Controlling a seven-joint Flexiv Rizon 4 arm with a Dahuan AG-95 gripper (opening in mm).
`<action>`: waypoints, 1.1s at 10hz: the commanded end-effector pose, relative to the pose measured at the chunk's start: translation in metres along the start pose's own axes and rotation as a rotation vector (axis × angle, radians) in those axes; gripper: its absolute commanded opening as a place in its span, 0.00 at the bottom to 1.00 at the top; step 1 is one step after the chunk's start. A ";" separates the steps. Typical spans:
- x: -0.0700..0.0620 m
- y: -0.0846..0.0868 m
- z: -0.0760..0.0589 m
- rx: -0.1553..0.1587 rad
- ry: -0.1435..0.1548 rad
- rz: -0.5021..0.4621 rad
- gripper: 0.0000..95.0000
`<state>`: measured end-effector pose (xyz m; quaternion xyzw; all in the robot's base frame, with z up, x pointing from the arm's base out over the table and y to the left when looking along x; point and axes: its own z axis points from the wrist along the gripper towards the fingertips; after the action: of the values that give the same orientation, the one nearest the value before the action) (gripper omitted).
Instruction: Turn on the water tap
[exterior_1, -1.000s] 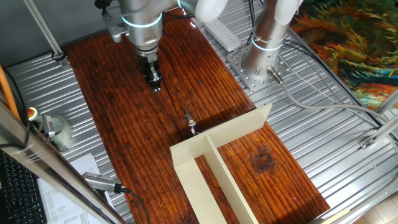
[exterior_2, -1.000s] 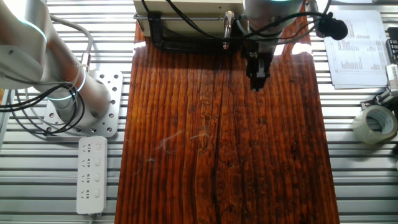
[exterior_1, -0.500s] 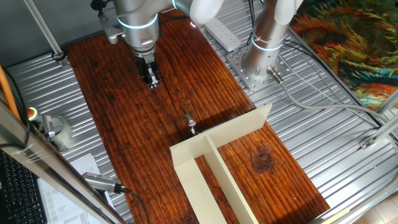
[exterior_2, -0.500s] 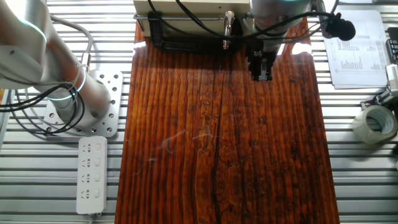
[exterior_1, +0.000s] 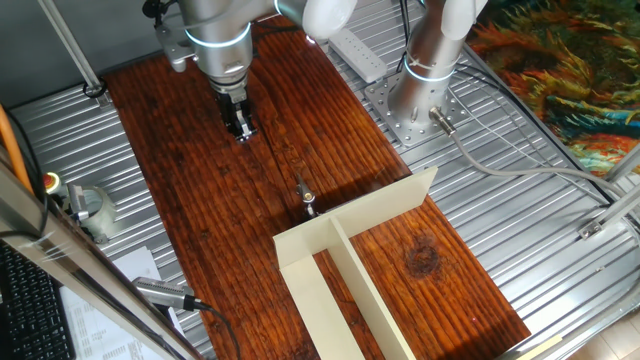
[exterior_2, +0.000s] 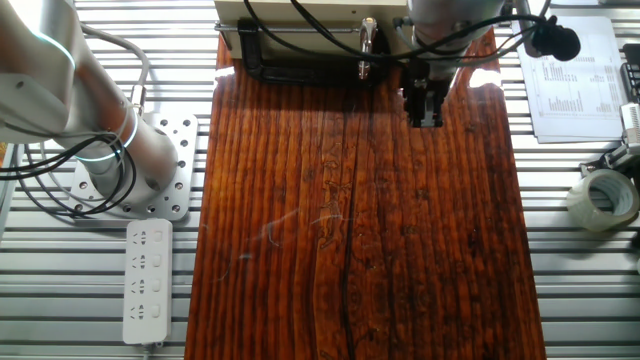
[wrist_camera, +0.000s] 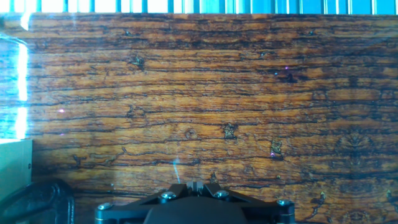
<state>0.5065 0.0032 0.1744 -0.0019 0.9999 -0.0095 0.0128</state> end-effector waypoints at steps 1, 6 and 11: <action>0.000 0.000 0.000 0.000 0.005 0.001 0.00; 0.000 0.000 0.000 0.001 0.005 -0.010 0.00; 0.000 0.000 0.000 0.002 0.007 -0.026 0.00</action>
<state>0.5059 0.0031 0.1747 -0.0142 0.9998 -0.0105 0.0098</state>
